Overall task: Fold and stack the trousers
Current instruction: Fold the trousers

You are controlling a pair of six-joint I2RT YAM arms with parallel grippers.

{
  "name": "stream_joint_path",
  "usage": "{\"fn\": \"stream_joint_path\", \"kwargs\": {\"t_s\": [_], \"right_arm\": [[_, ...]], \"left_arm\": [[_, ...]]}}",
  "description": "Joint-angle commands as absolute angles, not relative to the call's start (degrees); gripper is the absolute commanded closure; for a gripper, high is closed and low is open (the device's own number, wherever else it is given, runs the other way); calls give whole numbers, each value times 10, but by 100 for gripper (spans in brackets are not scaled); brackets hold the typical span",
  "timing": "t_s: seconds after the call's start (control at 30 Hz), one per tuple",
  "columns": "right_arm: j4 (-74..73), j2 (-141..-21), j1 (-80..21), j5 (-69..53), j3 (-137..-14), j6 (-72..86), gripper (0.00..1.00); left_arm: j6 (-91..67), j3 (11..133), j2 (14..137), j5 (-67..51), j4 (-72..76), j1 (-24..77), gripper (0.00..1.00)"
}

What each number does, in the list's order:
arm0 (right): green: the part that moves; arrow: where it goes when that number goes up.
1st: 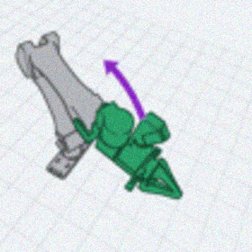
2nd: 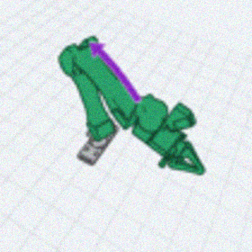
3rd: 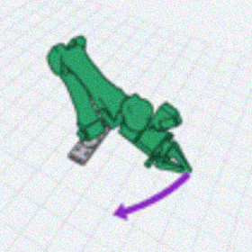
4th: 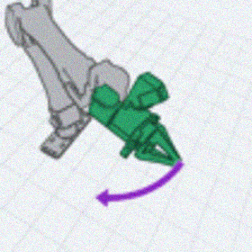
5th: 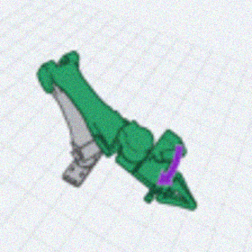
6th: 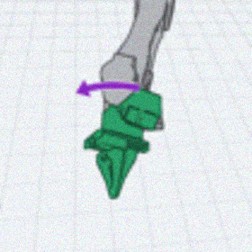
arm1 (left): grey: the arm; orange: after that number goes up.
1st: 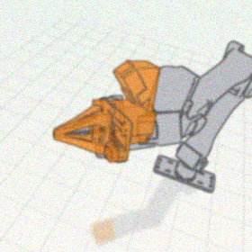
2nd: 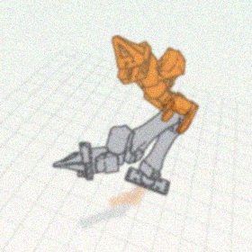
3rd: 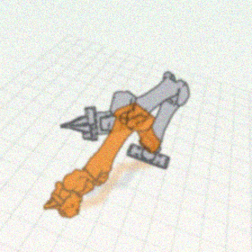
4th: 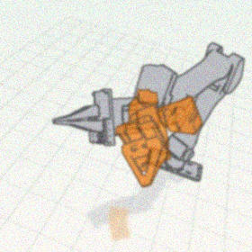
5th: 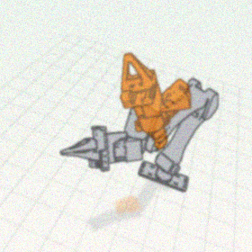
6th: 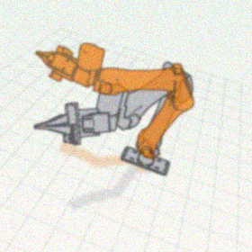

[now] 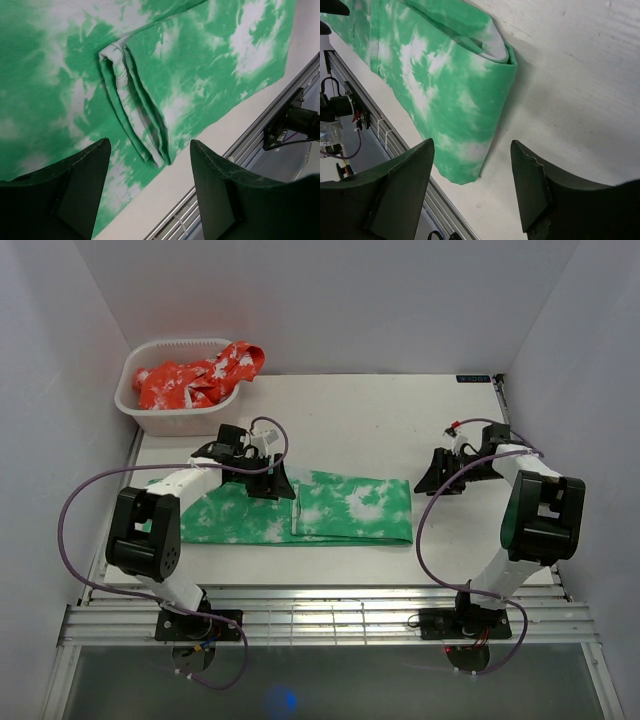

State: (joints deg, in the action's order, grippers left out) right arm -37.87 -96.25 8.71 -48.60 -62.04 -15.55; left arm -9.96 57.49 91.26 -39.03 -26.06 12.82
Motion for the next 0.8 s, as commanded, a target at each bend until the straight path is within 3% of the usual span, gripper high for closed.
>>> {"fn": "stream_joint_path", "kwargs": {"t_s": [0.0, 0.43, 0.67, 0.77], "right_arm": [[-404, -997, 91, -479, -609, -177, 31], [-309, -1055, 90, -510, -550, -143, 35], [-301, -1045, 90, -497, -548, -139, 35], [-301, -1042, 91, -497, -551, -138, 35]], "left_arm": [[-147, 581, 940, -348, -228, 151, 25], [-169, 609, 1039, -384, -206, 207, 32], [-178, 629, 1058, -395, -208, 221, 46], [-175, 632, 1058, -387, -216, 221, 64]]}}
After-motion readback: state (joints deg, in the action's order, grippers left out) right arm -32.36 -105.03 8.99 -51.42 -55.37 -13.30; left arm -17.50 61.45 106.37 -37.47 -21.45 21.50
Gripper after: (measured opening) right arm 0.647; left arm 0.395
